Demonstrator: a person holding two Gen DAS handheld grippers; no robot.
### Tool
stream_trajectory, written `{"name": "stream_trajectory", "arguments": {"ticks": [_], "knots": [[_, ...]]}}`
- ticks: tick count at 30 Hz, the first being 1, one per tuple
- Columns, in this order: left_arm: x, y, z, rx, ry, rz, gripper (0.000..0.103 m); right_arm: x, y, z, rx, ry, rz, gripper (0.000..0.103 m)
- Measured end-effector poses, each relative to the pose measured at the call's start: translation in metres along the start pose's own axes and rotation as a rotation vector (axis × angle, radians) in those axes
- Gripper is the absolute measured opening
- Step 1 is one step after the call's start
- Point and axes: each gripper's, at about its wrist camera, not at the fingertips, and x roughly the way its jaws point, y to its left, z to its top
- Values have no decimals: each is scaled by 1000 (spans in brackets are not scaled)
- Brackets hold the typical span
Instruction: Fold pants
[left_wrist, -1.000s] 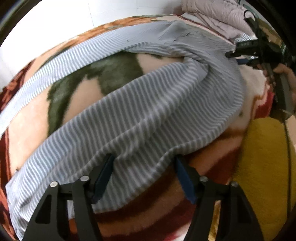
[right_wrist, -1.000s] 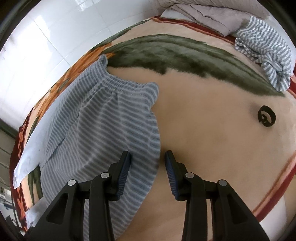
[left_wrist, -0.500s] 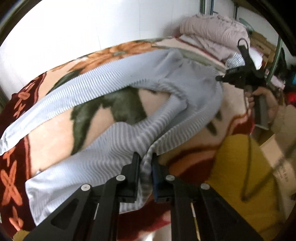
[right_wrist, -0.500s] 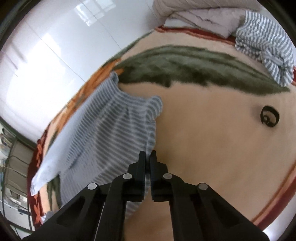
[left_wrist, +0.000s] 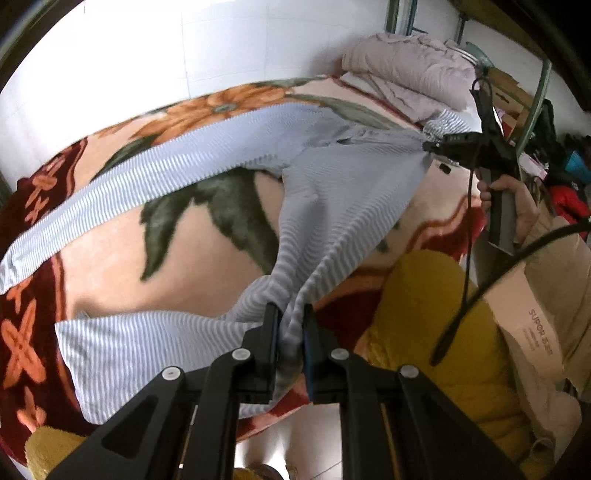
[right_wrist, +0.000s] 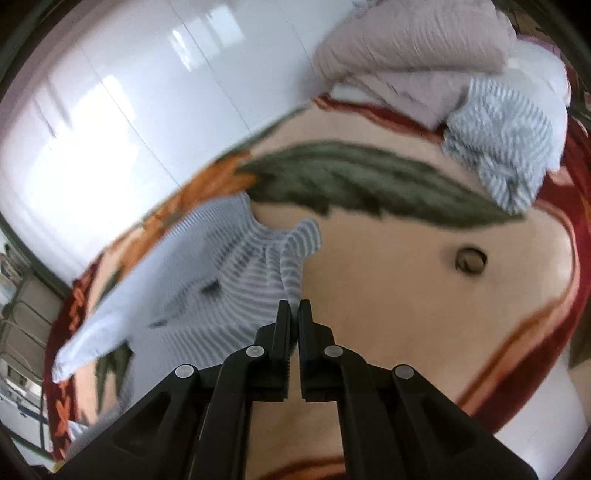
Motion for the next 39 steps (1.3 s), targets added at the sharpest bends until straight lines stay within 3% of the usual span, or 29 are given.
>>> {"name": "stream_trajectory", "arguments": {"ticks": [5,8,10,13,18,25,27,30,35,39], "knots": [[26,6,-4,-27,64,-26,12,31,-19,-11,54,115,-75,5],[33,9,-6,-39,86,-15,14,28,-34,-9,117,114,-73,26],[36,12,-9,-50,96,-3,24,24,-41,-6,156,100,-32,34],[38,13,-11,-55,111,7,47,20,-41,0,139,90,-21,35],[40,11,-11,-27,115,58,64,23,-26,1,81,105,-11,35],[45,45,-6,-65,106,218,68,27,-4,-9,3,126,11,36],[48,57,-3,-93,112,230,68,31,-4,-11,1,137,9,36],[45,61,4,-148,125,155,68,38,-8,-13,28,154,7,36],[32,37,16,-132,82,-24,68,39,-16,-13,52,152,-6,36],[47,14,19,-74,108,-69,68,36,-21,-10,71,147,-5,36]]}}
